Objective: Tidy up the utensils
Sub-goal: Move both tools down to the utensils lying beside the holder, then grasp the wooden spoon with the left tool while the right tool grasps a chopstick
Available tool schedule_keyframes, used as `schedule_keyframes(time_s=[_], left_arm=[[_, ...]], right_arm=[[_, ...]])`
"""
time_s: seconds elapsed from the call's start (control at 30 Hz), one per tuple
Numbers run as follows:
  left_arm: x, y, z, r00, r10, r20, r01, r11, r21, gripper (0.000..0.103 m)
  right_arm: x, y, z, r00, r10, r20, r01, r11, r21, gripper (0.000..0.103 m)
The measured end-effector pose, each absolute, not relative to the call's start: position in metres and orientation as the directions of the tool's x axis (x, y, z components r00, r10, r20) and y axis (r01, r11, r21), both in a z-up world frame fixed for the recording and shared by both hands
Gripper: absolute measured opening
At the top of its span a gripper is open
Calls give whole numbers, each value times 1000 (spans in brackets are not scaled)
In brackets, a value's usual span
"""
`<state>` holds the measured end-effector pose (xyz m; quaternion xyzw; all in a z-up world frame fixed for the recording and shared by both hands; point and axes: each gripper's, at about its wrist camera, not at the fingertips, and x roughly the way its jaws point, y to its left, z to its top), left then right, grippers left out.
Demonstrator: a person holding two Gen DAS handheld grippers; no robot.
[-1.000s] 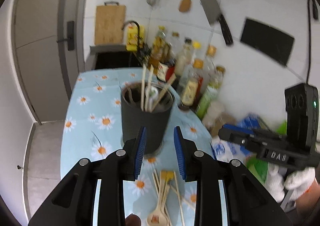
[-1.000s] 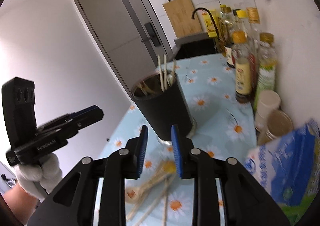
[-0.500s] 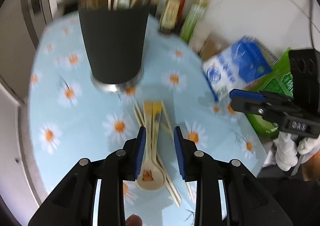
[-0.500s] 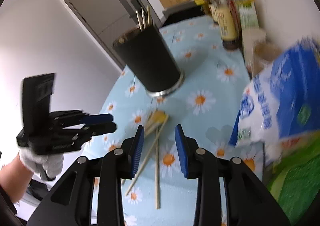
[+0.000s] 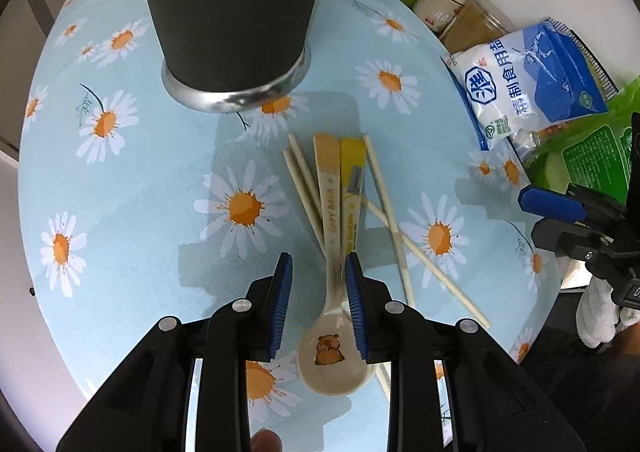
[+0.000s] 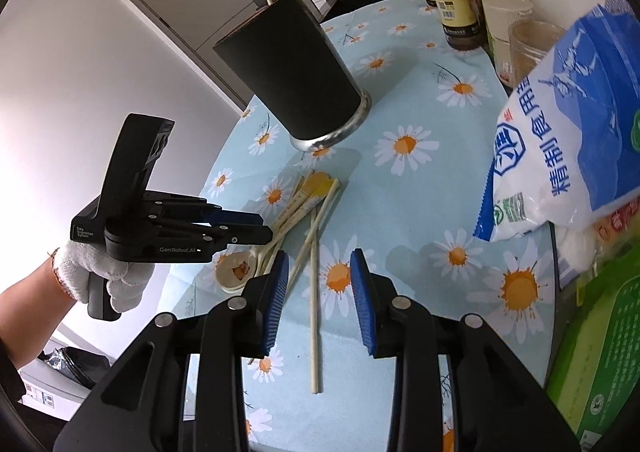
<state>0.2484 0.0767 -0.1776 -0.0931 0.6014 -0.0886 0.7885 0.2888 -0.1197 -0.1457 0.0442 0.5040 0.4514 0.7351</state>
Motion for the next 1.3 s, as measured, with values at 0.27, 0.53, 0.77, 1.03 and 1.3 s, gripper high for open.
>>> schedule_keyframes(time_s=[0.27,0.53,0.77,1.03,1.3], left_arm=[[257,77,-177,238,-270,-933,46,963,-267,13],[259,82,-179,239,-317,-918,32,947,-319,7],[253,95,-178,271,-365,-891,-18,923,-384,6],[238,114,-166,349,-396,-849,-76,891,-447,6],[217,122,-160,411,-398,-820,-114,870,-480,6]], right_arm=[[292,-118,-150,61,718,-693,-597,583,551,33],[311,-92,-170,-4,729,-685,-545,573,612,33],[331,-68,-192,-113,727,-677,-483,555,677,33],[353,-54,-213,-198,745,-637,-367,546,753,31],[360,-37,-214,-192,697,-691,-388,593,706,13]])
